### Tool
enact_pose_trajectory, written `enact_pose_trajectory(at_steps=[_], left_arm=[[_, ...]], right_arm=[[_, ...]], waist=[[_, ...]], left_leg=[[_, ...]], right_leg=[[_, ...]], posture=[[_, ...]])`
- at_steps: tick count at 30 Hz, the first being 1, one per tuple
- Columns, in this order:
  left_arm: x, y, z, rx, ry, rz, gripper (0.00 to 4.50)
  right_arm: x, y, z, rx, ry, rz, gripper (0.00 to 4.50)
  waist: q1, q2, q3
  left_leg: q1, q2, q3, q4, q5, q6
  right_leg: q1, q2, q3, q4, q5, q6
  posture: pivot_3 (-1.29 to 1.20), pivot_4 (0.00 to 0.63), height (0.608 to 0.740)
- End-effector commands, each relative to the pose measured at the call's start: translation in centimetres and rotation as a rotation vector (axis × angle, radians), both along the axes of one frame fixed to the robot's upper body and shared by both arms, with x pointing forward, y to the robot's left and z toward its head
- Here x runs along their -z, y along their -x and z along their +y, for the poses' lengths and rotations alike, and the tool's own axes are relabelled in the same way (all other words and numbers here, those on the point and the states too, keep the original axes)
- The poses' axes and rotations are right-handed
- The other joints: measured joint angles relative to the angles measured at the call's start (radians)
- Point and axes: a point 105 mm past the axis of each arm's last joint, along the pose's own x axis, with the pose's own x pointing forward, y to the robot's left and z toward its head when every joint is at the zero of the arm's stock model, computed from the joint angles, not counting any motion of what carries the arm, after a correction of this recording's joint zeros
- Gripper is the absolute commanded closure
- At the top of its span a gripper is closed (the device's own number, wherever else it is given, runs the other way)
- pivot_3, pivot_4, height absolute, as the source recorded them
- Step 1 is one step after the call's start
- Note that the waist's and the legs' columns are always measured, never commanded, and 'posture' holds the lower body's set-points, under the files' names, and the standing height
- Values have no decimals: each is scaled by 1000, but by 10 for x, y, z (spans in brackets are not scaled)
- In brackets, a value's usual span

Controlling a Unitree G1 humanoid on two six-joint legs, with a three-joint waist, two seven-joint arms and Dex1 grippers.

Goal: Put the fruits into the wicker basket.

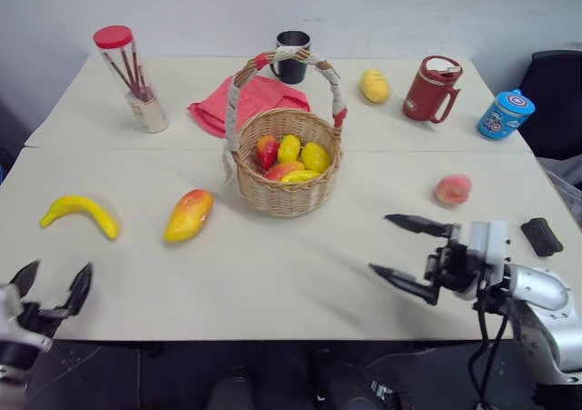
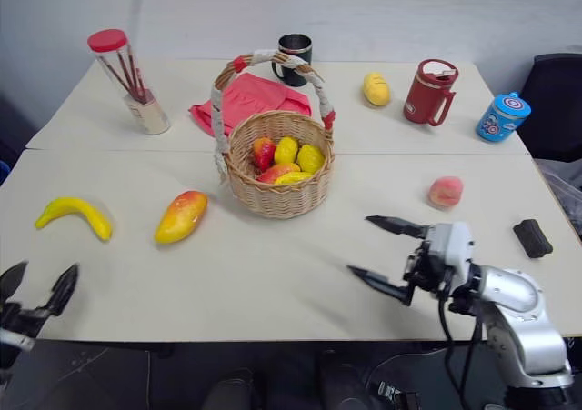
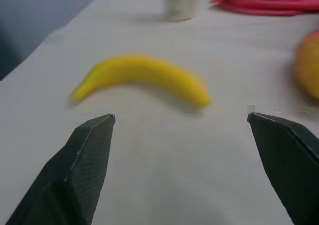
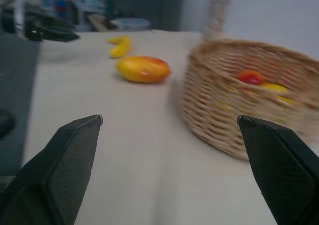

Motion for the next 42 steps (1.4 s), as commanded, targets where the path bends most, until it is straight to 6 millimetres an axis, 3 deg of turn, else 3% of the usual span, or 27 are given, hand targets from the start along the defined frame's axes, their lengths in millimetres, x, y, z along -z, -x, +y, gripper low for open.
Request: enact_pose_trajectory(at_steps=[1,3,5,9,13,15,21,29,33,39,42], left_arm=[[-1,32,32,-197,103,-6,0],[-13,34,37,-225,160,-61,0],[-28,23,30,-182,225,-148,0],[-69,-23,1,-23,258,-150,0],[-75,-63,14,-184,324,29,0],[-82,-93,-1,-124,371,54,0],[-79,-152,-15,-83,418,104,0],[-58,-188,-31,-54,437,150,0],[-26,-201,-46,-15,423,309,811],[-23,-202,-50,54,417,357,2578],[-30,-192,-51,132,409,344,3565]], right_arm=[[-16,9,16,-82,-62,-83,26],[-19,9,23,-103,-98,-47,26],[-21,8,25,-102,-133,-11,26],[-22,4,29,-70,-144,-76,26],[-19,0,37,-98,-135,-81,26],[-18,-8,40,-104,-118,-98,26],[-9,-18,46,-110,-81,-127,26],[-9,-21,51,-76,-95,-131,26],[-15,-39,35,30,-102,-149,0],[-16,-42,34,53,-110,-155,0],[-14,-45,24,92,-79,-162,0]], waist=[[4,-7,-1],[9,-12,-1],[17,-14,-2],[39,-14,-3],[47,-12,-1],[42,-10,0],[34,-10,0],[28,-10,0],[34,-10,0],[51,-9,1],[50,-9,1]], left_leg=[[0,0,-1,0,0,0],[0,0,-3,1,0,0],[0,0,-4,1,0,0],[-2,1,-4,0,3,-3],[-1,2,-5,-1,4,-5],[-1,1,-3,-1,5,-4],[-2,4,0,-2,7,-10],[-4,5,1,1,10,-16],[-2,4,1,2,10,-15],[0,3,0,1,10,-13],[-1,3,0,1,11,-15]], right_leg=[[0,0,-1,0,0,0],[1,-2,-4,0,-1,-2],[2,-6,-9,2,-3,-6],[4,-14,-20,2,-5,-10],[4,-14,-23,3,-6,-11],[4,-14,-22,3,-6,-11],[0,-11,-26,5,-6,-11],[-3,-13,-37,10,-6,-12],[-3,-14,-38,12,-6,-12],[-2,-14,-38,16,-7,-12],[-2,-15,-39,15,-7,-13]], posture=[[0,150,740],[0,150,740],[0,150,740],[0,150,740],[0,150,740],[0,150,740],[0,150,740],[0,150,740],[0,150,740],[0,150,740],[0,150,740]])
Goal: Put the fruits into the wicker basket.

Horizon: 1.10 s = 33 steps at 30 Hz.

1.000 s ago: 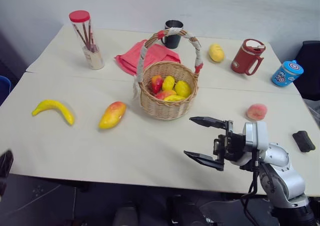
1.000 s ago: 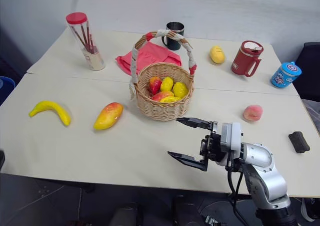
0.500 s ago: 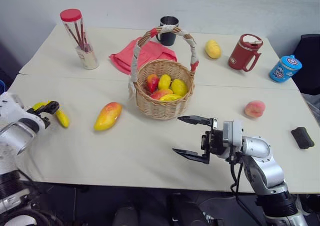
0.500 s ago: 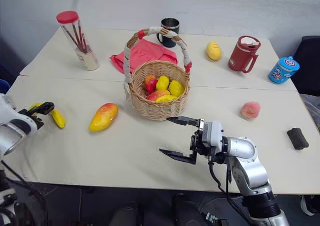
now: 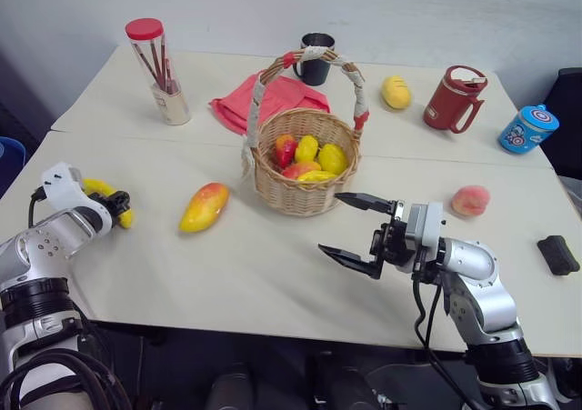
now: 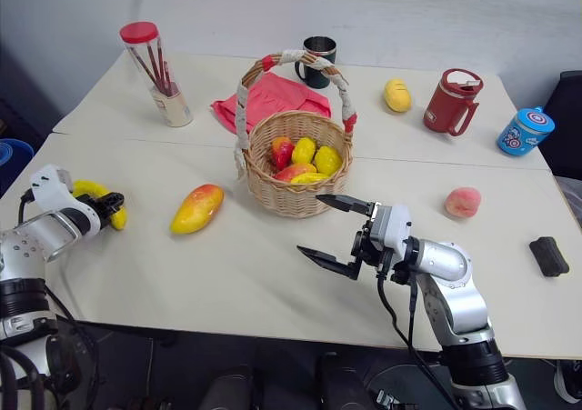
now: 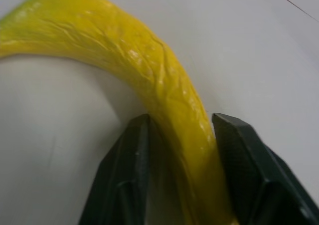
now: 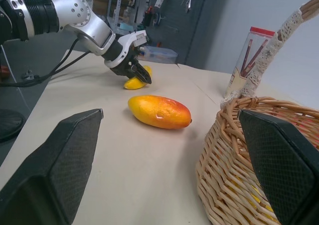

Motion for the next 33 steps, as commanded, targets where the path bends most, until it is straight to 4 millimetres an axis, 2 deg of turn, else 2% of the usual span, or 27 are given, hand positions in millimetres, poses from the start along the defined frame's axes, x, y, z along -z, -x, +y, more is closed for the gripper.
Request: enact_pose_trajectory(at_steps=[1,3,4,5,8,9,11,15,16,18,19,22,24,28,30,33], left_arm=[[5,15,-3,89,23,26,3839],[-8,25,4,121,2,-41,3936],[-20,41,2,221,7,-98,3936],[-36,59,-6,355,-20,-166,3936],[-81,104,-42,723,-164,-421,3936],[-89,116,-49,802,-234,-460,3936],[-87,131,-60,942,-343,-440,3936],[-93,122,-135,1345,-398,-491,3936],[-93,120,-146,1405,-407,-499,3936],[-101,105,-176,1512,-428,-572,3936],[-106,96,-188,1532,-427,-601,3936],[-115,71,-214,1559,-442,-649,3936],[-114,41,-231,1542,-465,-621,3936],[-124,-1,-248,1436,-499,-589,3936],[-128,-10,-256,1425,-493,-577,3936],[-122,-13,-266,1459,-496,-546,3936]], right_arm=[[-9,-3,-16,65,5,-50,0],[-10,-7,-27,103,-2,-42,0],[-9,-7,-34,122,5,-36,0],[-9,-6,-41,135,3,-29,0],[-22,0,-59,183,-124,46,0],[-25,3,-67,205,-137,73,0],[-21,13,-78,230,-101,125,0],[-10,15,-96,336,-77,135,0],[-8,14,-97,343,-76,132,0],[-4,15,-95,348,-71,121,0],[-3,16,-94,353,-79,120,0],[3,20,-90,363,-100,121,0],[8,26,-87,378,-123,125,0],[14,35,-84,404,-136,128,0],[15,38,-82,412,-138,127,0],[16,41,-79,413,-138,124,0]], waist=[[-3,1,0],[-6,1,1],[-9,1,1],[-24,1,1],[-29,0,1],[-22,0,2],[-10,3,3],[13,12,7],[13,13,7],[8,12,8],[4,12,8],[-4,13,8],[-1,13,8],[-2,15,9],[-4,15,9],[-3,15,10]], left_leg=[[0,0,0,0,0,0],[0,1,0,0,0,0],[0,1,0,-1,0,-1],[0,1,1,-1,-1,-1],[-2,4,0,-4,-1,-5],[-4,4,-1,-5,-1,-6],[-6,4,-2,-5,-1,-7],[0,2,-2,-6,-2,0],[2,2,-1,-5,-1,2],[1,2,1,-5,1,5],[1,1,1,-4,2,6],[-1,1,3,-4,0,6],[-3,1,3,-3,0,5],[-12,1,2,-1,2,0],[-20,2,2,4,2,0],[-18,2,3,7,2,0]], right_leg=[[0,0,0,0,0,0],[0,-1,-1,0,0,0],[0,-1,-1,0,0,-1],[-1,0,-1,0,-1,-1],[-4,-1,-6,1,-3,-5],[-6,-2,-8,0,-4,-7],[-9,-4,-10,0,-6,-10],[1,-5,-12,-3,-6,-11],[4,-5,-11,-4,-5,-10],[6,-4,-9,-7,-3,-13],[6,-5,-9,-7,0,-8],[4,-1,-6,-8,3,-3],[2,4,-4,-10,3,-2],[-10,7,-3,-7,2,-2],[-18,8,0,1,2,-2],[-19,7,4,2,2,-1]], posture=[[0,150,740],[0,150,740],[0,150,740],[0,150,740],[0,150,740],[0,150,740],[0,150,740],[0,150,740],[0,150,740],[0,150,740],[0,150,740],[0,150,740],[0,150,740],[0,150,740],[0,150,740],[0,150,740]])
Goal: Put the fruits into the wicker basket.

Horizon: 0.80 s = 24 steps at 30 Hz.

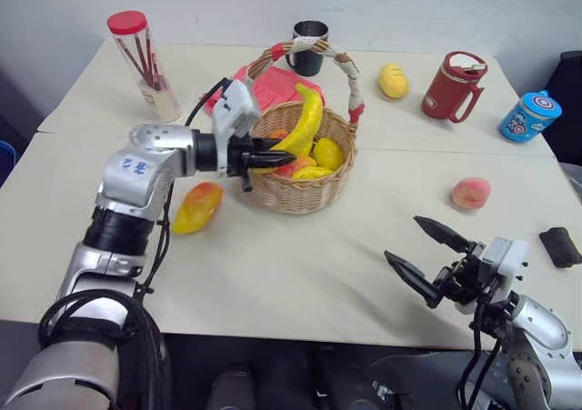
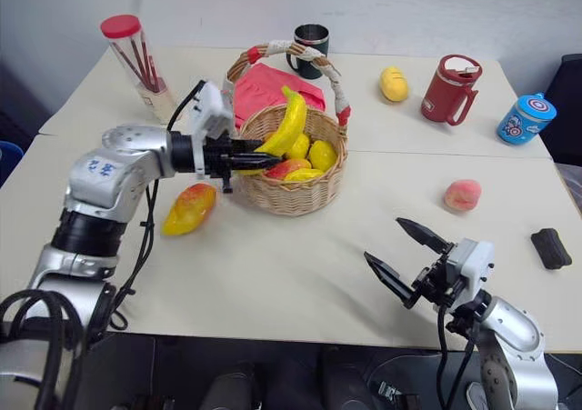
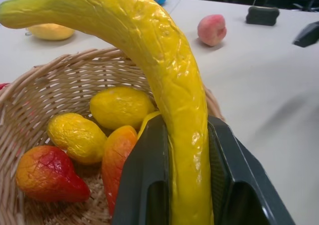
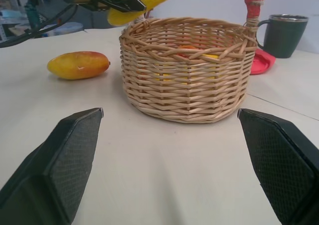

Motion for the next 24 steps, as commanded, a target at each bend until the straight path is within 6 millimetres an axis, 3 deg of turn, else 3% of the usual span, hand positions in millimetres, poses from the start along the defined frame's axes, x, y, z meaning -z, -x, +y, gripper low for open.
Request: enact_pose_trajectory(at_steps=[1,5,7,9,14,18,20,22,23,24], left_arm=[[-3,0,-8,23,-36,-28,3199],[-5,-1,-9,22,-10,-70,2037],[-14,4,-3,34,44,-211,1449],[-19,18,8,80,92,-321,1449],[9,60,60,143,25,-345,1449],[24,74,120,-81,24,-261,1280],[41,84,176,-297,-21,-200,967],[47,99,241,-564,9,-135,364],[49,107,261,-648,31,-109,52],[56,117,281,-723,29,-83,18]], right_arm=[[-13,6,7,-11,7,-66,0],[-13,7,10,-15,8,-66,0],[-15,7,14,-26,7,-70,0],[-17,7,20,-55,5,-75,0],[-18,11,31,-148,38,-79,0],[-35,6,37,-200,38,-164,0],[-47,4,42,-240,6,-186,0],[-50,7,49,-305,21,-180,0],[-50,9,51,-328,33,-179,0],[-50,10,53,-349,38,-174,0]], waist=[[0,0,0],[2,0,0],[0,0,0],[-3,0,0],[-12,0,0],[-17,0,0],[-25,0,0],[-26,-1,0],[-28,-1,1],[-27,-2,0]], left_leg=[[1,0,1,1,0,0],[3,-1,1,4,0,1],[3,0,1,4,0,1],[4,0,1,4,0,0],[6,4,0,4,-2,-4],[7,3,0,4,-4,0],[9,3,0,5,-6,4],[11,3,1,4,-8,5],[12,3,0,3,-8,5],[12,4,0,3,-9,5]], right_leg=[[0,0,1,1,0,0],[2,3,4,3,1,2],[2,4,6,3,1,3],[2,6,11,3,2,3],[1,10,17,5,2,3],[1,9,17,5,2,2],[3,8,17,5,2,2],[5,7,16,4,1,2],[5,7,15,4,1,1],[4,7,14,4,0,0]], posture=[[0,150,740],[0,150,740],[0,150,740],[0,150,740],[0,150,740],[0,150,740],[0,150,740],[0,150,740],[0,150,740],[0,150,740]])
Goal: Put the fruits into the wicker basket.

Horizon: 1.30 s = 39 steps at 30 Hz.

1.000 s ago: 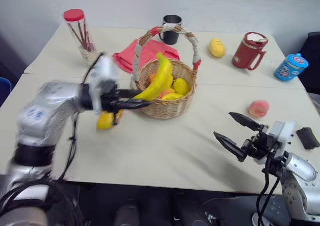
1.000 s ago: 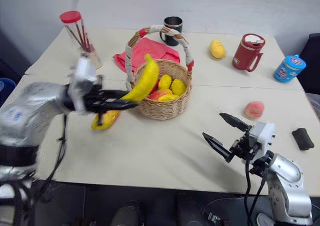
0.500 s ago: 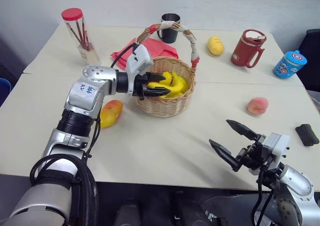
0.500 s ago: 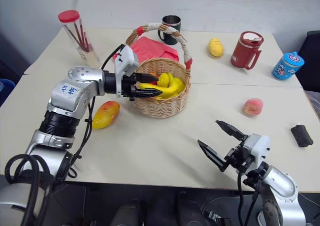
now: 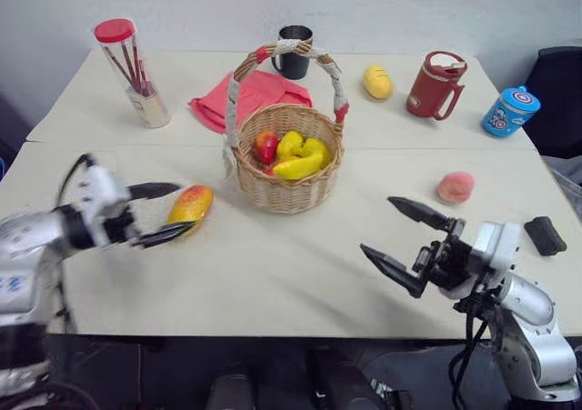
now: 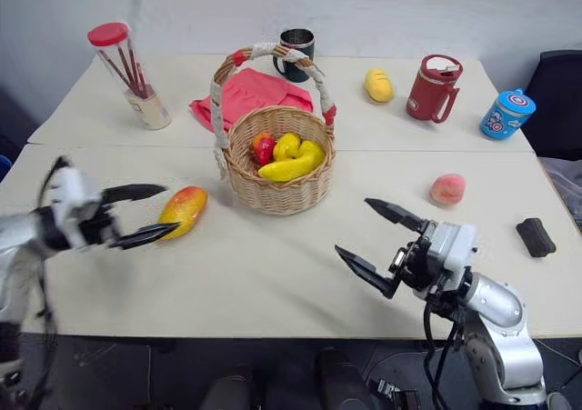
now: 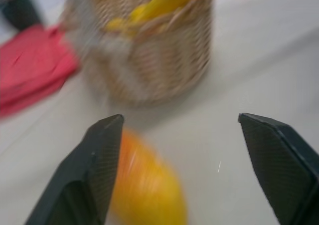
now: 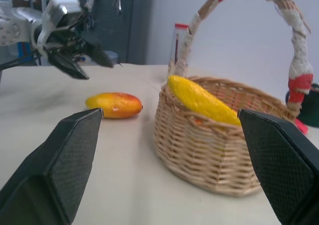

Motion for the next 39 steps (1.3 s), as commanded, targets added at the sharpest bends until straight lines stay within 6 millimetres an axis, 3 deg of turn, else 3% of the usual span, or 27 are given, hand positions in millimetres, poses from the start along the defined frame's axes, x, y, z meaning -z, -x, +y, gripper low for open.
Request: enact_pose_trajectory(at_steps=[1,5,8,10,13,15,18,21,26,30,33,36,39], left_arm=[[-5,28,71,-282,47,-7,18],[36,75,138,-576,74,136,18],[46,83,152,-673,122,168,18],[53,81,143,-632,140,216,18],[39,49,90,-376,189,251,18],[24,28,68,-284,170,243,18],[1,-11,26,-151,122,269,18],[-2,-32,-7,-46,20,346,18],[-6,-81,-39,-61,-13,394,18],[9,-92,-61,-26,-30,487,18],[9,-95,-83,42,3,495,18],[19,-94,-90,58,-21,518,572],[29,-86,-91,80,-36,546,1541]], right_arm=[[-6,12,9,-93,18,-15,0],[-8,13,7,-70,-1,-46,0],[-9,16,5,-37,3,-47,0],[-8,24,9,-56,22,-18,0],[-8,39,20,-125,50,24,0],[-12,43,26,-160,67,17,0],[-17,39,31,-188,97,0,0],[-15,32,32,-179,116,5,0],[-1,24,38,-183,116,62,0],[-4,17,41,-170,105,46,0],[-4,11,40,-151,110,45,0],[-2,10,40,-151,110,49,0],[1,10,38,-147,110,56,0]], waist=[[1,-1,0],[6,-2,-1],[11,-9,-4],[20,-13,-7],[31,-15,-8],[32,-17,-9],[31,-20,-11],[29,-21,-12],[32,-14,-10],[21,-13,-10],[21,-13,-10],[28,-13,-10],[29,-13,-10]], left_leg=[[0,0,-1,-1,0,0],[0,-3,0,-1,-2,2],[0,-4,-2,-1,-3,3],[0,-4,-4,-1,-3,3],[0,-4,-6,-1,-3,3],[-1,-2,-6,-1,-2,1],[-1,-1,-6,-3,0,0],[-2,-2,-6,-3,0,0],[-12,-1,-1,1,0,0],[-11,-1,-1,2,0,0],[-10,0,-2,3,1,-1],[-10,0,-3,4,1,-1],[-10,0,-3,4,2,-2]], right_leg=[[0,0,-1,-1,0,0],[1,-7,-3,-2,-1,-1],[2,-10,-6,-3,-1,-1],[3,-11,-10,-3,-1,-1],[4,-13,-12,-3,-1,-2],[6,-17,-19,-3,-2,-4],[7,-19,-25,-3,-3,-5],[8,-19,-26,-3,-3,-5],[-2,-12,-26,-2,-2,-3],[-4,-10,-23,-1,-3,-3],[-4,-11,-23,1,-2,-3],[-4,-11,-23,3,-2,-3],[-4,-11,-23,3,-3,-3]], posture=[[0,150,740],[0,150,740],[0,150,740],[0,150,740],[0,150,740],[0,150,740],[0,150,740],[0,150,740],[0,150,740],[0,150,740],[0,150,740],[0,150,740],[0,150,740]])
